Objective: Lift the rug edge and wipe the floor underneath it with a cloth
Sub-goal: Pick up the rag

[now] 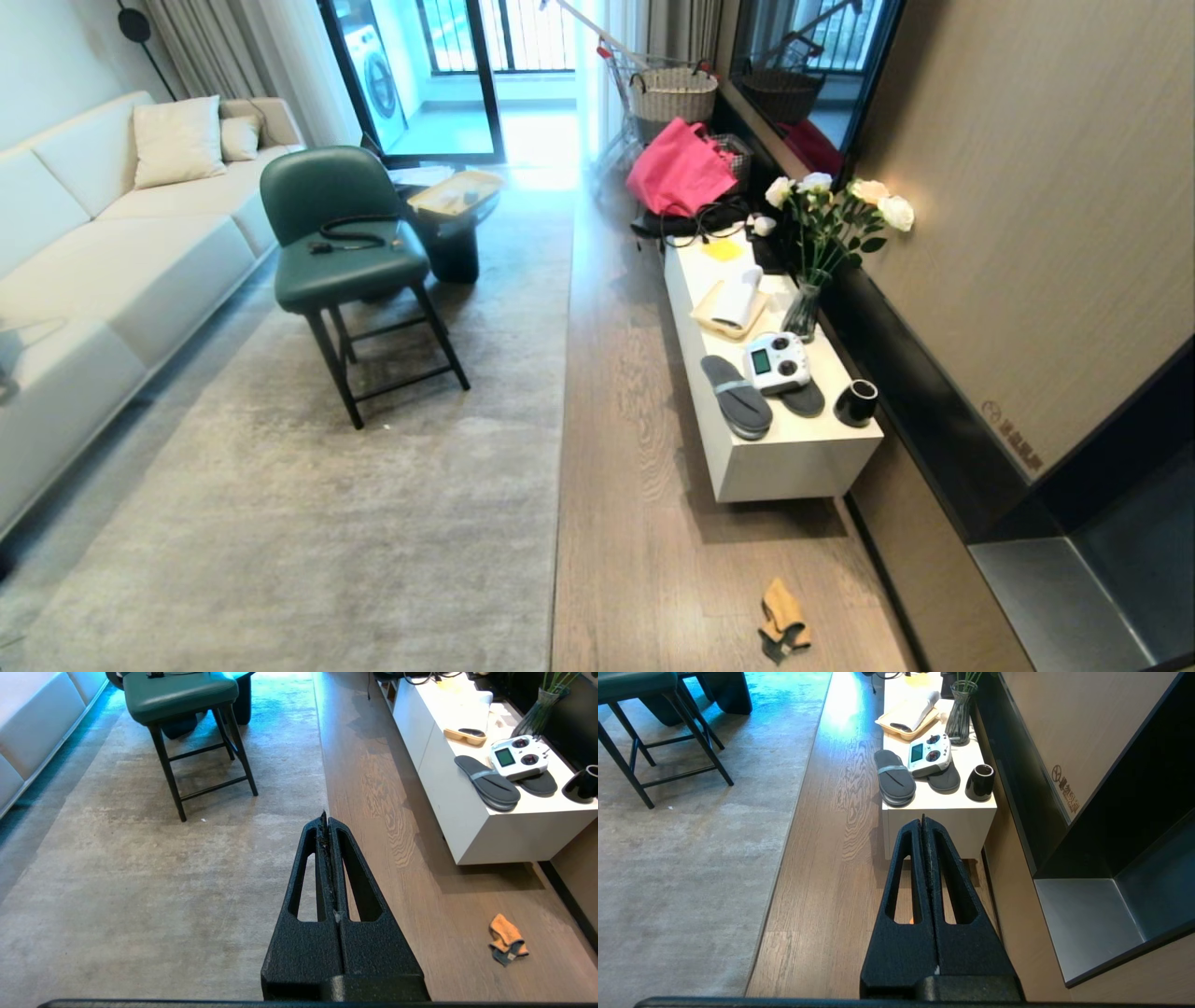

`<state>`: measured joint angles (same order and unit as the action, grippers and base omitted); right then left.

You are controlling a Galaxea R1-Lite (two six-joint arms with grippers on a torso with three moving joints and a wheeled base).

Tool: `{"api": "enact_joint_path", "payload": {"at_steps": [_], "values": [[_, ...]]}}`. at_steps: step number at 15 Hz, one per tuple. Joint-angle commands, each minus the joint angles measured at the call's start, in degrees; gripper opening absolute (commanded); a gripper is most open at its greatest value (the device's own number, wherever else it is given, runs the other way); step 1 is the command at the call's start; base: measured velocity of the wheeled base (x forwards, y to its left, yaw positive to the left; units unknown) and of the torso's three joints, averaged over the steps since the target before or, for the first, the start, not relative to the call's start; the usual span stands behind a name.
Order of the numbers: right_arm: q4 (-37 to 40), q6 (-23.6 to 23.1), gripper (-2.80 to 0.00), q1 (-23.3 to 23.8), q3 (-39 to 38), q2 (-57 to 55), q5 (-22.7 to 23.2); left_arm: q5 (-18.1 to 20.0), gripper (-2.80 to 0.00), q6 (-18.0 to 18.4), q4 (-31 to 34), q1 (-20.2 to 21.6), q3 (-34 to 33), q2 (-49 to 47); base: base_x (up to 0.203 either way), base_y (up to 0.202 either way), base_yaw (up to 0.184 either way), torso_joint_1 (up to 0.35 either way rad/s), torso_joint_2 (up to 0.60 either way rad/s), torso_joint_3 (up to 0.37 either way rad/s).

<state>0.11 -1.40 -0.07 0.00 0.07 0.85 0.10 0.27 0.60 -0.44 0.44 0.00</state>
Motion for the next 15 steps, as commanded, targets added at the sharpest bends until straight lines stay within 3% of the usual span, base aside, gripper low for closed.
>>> {"api": "enact_joint_path", "payload": {"at_steps": [1,15], "values": [[-0.02,0.0,-2.8,-0.01,0.0,-0.07,0.03,-0.01,-2.8,0.0,0.01,0.0,0.0,0.0,0.0,0.0,0.0,0.0,0.0,0.0],[-0.02,0.0,-2.8,-0.1,0.0,-0.07,0.03,-0.01,-2.8,0.0,0.01,0.0,0.0,0.0,0.0,0.0,0.0,0.0,0.0,0.0]]}}
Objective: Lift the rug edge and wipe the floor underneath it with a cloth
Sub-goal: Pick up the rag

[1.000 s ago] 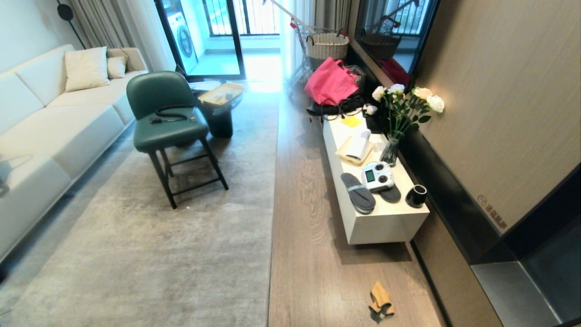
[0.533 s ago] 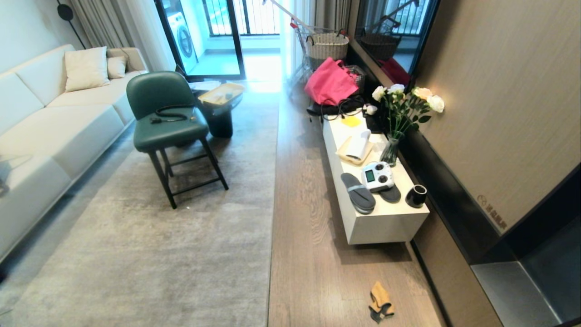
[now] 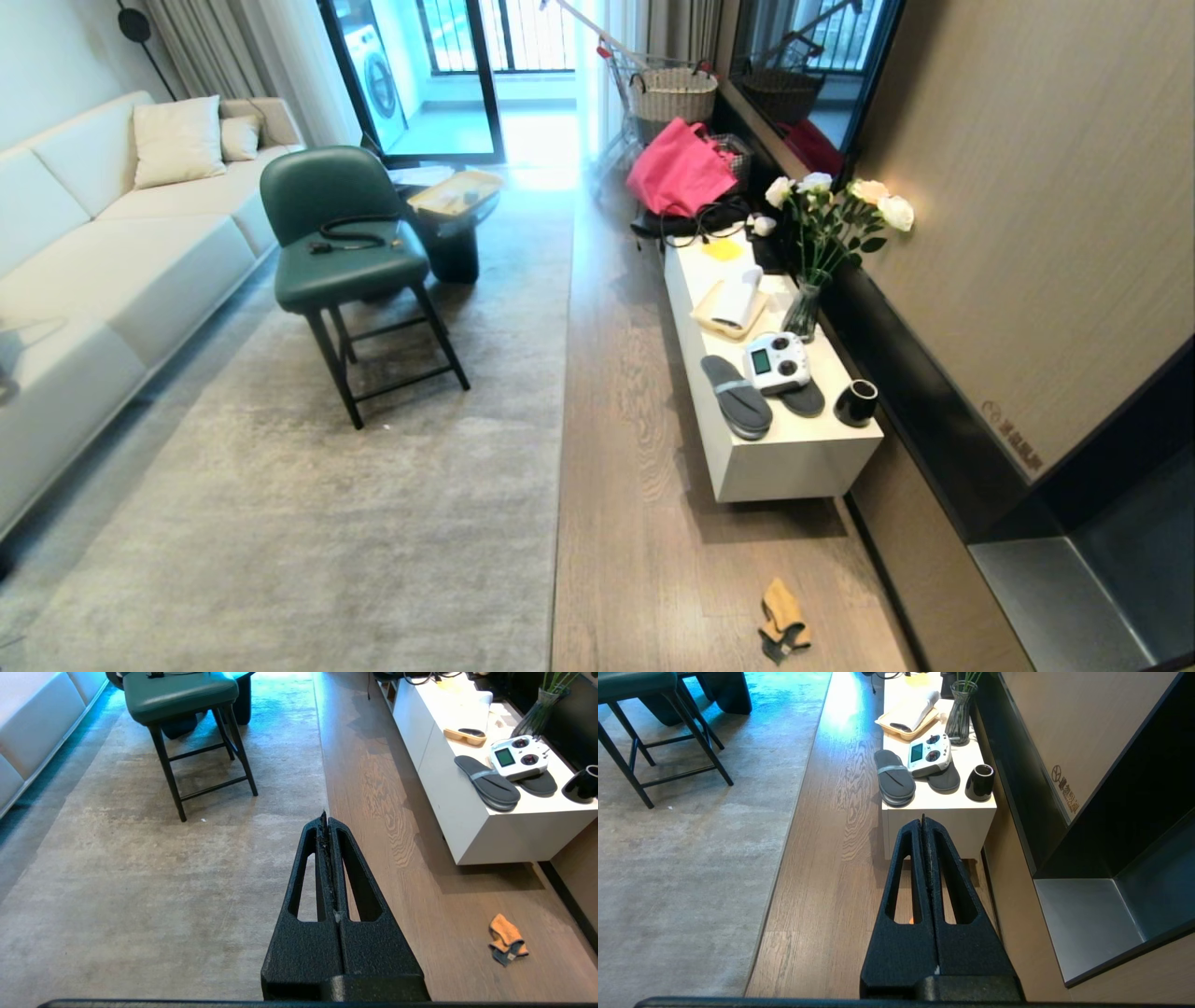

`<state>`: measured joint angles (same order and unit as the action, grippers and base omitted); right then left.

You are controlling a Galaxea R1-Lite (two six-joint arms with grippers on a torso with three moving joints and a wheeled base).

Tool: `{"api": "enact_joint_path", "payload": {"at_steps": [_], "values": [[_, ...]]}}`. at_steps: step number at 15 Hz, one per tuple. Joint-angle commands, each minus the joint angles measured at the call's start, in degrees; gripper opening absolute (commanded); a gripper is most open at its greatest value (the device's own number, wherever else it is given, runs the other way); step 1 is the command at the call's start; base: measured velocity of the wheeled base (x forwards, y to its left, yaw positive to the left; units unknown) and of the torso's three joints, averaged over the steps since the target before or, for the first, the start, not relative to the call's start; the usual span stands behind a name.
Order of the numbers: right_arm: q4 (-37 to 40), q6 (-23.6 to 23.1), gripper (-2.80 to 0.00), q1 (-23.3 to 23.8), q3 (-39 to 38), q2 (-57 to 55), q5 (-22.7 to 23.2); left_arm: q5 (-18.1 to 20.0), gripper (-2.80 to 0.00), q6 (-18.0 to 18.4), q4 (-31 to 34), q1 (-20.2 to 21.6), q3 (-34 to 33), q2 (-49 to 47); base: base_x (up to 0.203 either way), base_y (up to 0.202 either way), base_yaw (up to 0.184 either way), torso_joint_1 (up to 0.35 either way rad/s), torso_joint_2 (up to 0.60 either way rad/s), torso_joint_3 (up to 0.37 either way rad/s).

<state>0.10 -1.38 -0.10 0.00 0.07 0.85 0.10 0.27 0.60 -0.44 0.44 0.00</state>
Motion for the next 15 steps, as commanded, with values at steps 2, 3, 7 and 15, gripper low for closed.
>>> {"api": "enact_joint_path", "payload": {"at_steps": [2,3,7,15], "values": [[-0.01,-0.03,-2.8,-0.08,0.0,-0.07,0.03,-0.01,-2.8,0.0,0.02,0.0,0.0,0.0,0.0,0.0,0.0,0.0,0.0,0.0],[-0.01,-0.03,-2.8,-0.08,0.0,-0.07,0.03,-0.01,-2.8,0.0,0.02,0.0,0.0,0.0,0.0,0.0,0.0,0.0,0.0,0.0],[-0.01,-0.03,-2.8,0.01,0.0,-0.07,0.03,-0.01,-2.8,0.0,0.02,0.0,0.0,0.0,0.0,0.0,0.0,0.0,0.0,0.0],[-0.01,-0.03,-2.8,-0.08,0.0,-0.07,0.03,-0.01,-2.8,0.0,0.02,0.0,0.0,0.0,0.0,0.0,0.0,0.0,0.0,0.0]]}}
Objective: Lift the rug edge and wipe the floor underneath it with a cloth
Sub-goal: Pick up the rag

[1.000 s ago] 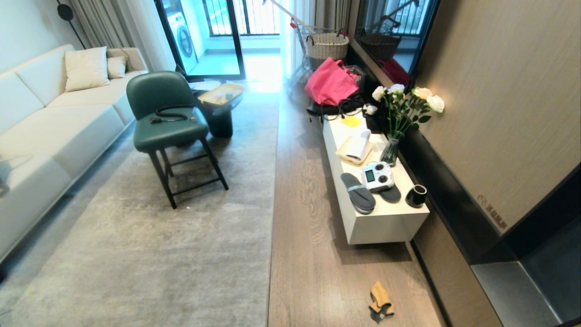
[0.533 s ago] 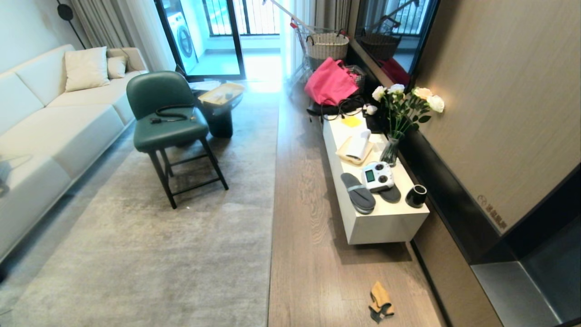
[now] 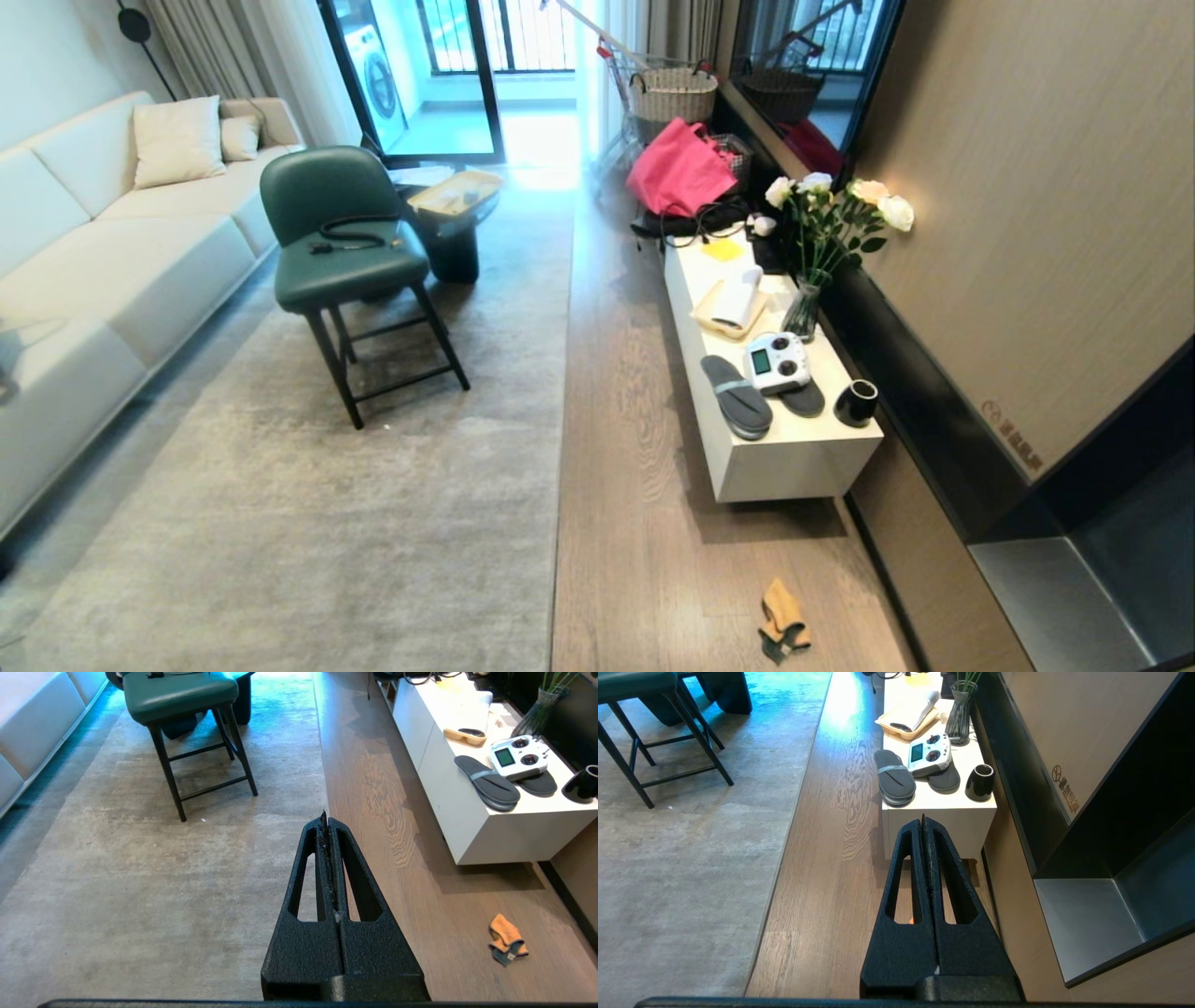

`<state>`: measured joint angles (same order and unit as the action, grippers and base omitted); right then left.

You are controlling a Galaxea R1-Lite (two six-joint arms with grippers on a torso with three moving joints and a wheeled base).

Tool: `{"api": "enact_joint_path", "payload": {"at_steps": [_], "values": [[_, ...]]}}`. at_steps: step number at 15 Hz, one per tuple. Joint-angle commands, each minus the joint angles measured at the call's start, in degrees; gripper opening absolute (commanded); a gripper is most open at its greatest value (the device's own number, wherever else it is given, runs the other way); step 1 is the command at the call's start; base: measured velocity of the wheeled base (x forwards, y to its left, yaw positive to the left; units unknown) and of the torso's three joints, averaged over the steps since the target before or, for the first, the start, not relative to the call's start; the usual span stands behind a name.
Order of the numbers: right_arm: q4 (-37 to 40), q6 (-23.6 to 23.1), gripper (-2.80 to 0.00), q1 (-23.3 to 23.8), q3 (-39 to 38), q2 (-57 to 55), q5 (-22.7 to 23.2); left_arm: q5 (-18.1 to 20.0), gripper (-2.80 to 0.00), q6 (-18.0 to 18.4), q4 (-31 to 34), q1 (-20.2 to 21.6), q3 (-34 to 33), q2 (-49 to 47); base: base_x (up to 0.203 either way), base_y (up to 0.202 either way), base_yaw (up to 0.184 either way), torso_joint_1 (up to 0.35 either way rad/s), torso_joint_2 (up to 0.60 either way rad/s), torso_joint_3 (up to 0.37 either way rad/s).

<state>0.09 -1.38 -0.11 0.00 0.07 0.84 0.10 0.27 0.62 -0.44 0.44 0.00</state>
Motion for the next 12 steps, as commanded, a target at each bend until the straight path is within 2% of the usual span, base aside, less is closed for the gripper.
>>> {"api": "enact_joint_path", "payload": {"at_steps": [1,9,12], "values": [[-0.09,0.06,-2.8,0.02,0.0,-0.07,0.03,-0.01,-2.8,0.0,-0.01,0.0,-0.09,0.0,0.0,0.0,0.0,0.0,0.0,0.0],[-0.09,0.06,-2.8,-0.02,0.0,-0.07,-0.05,-0.01,-2.8,0.0,-0.09,0.0,-0.09,0.0,0.0,0.0,0.0,0.0,0.0,0.0],[-0.09,0.15,-2.8,-0.07,0.0,-0.07,-0.05,-0.01,-2.8,0.0,-0.09,0.0,-0.09,0.0,0.0,0.0,0.0,-0.118,0.26,0.154]]}}
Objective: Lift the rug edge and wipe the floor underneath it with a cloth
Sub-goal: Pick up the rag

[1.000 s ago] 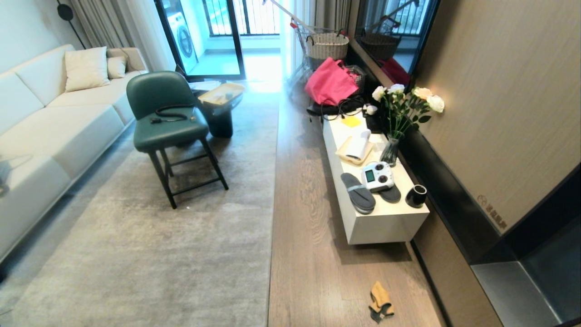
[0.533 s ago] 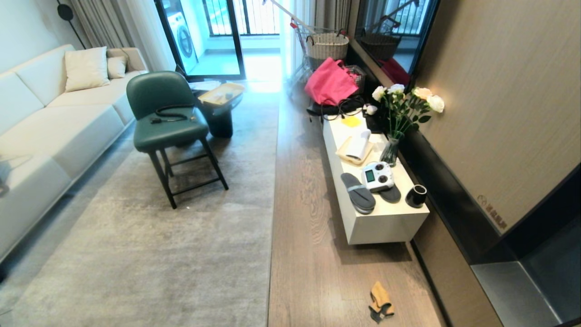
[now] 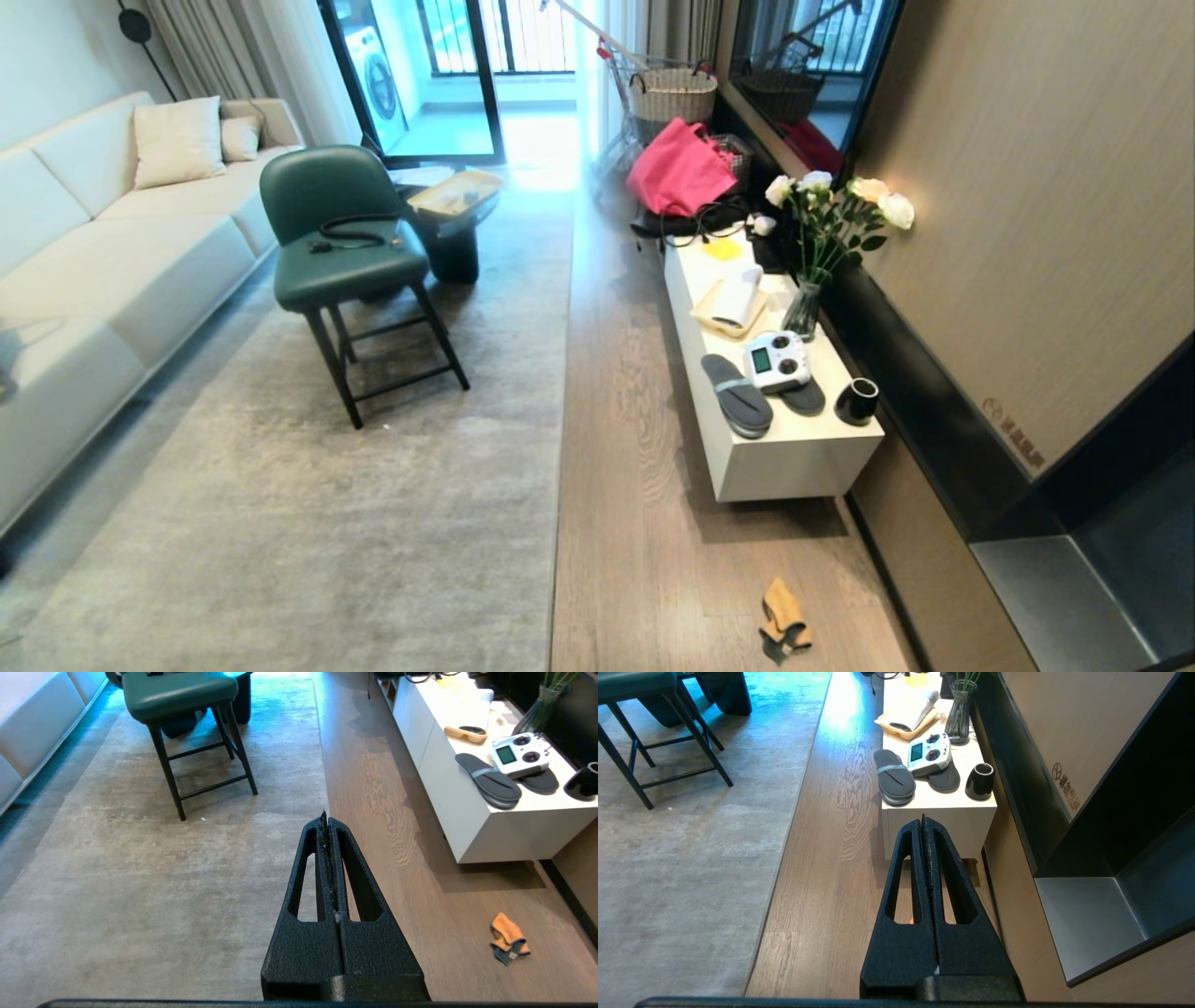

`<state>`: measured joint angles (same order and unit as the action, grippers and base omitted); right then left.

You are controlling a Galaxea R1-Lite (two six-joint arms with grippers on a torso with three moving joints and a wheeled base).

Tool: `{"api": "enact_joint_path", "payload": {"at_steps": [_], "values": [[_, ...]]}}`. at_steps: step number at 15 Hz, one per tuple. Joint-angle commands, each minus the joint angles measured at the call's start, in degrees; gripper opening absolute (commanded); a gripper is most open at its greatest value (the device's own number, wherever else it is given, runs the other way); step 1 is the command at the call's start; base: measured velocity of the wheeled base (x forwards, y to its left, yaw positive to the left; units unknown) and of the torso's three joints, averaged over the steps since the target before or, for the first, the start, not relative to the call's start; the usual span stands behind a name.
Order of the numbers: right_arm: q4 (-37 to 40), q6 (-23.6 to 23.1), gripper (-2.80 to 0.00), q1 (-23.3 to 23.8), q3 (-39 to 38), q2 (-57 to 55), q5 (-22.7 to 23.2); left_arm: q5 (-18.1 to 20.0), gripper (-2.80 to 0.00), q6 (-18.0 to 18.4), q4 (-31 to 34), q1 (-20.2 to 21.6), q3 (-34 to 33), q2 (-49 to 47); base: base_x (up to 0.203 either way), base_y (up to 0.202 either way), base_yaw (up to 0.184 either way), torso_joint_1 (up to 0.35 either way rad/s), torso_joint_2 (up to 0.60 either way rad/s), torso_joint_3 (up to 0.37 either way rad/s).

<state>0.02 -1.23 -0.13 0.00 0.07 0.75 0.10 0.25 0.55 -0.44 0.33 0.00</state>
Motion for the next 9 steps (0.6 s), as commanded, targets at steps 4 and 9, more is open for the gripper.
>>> {"api": "enact_joint_path", "payload": {"at_steps": [4,9], "values": [[-0.02,0.0,-2.8,-0.04,0.0,-0.07,0.04,-0.01,-2.8,0.01,-0.02,0.0,0.02,0.0,0.0,0.0,0.0,-0.123,0.31,0.17],[-0.02,0.0,-2.8,-0.04,0.0,-0.07,0.04,-0.01,-2.8,0.01,-0.02,0.0,0.02,0.0,0.0,0.0,0.0,-0.13,0.32,0.182]]}}
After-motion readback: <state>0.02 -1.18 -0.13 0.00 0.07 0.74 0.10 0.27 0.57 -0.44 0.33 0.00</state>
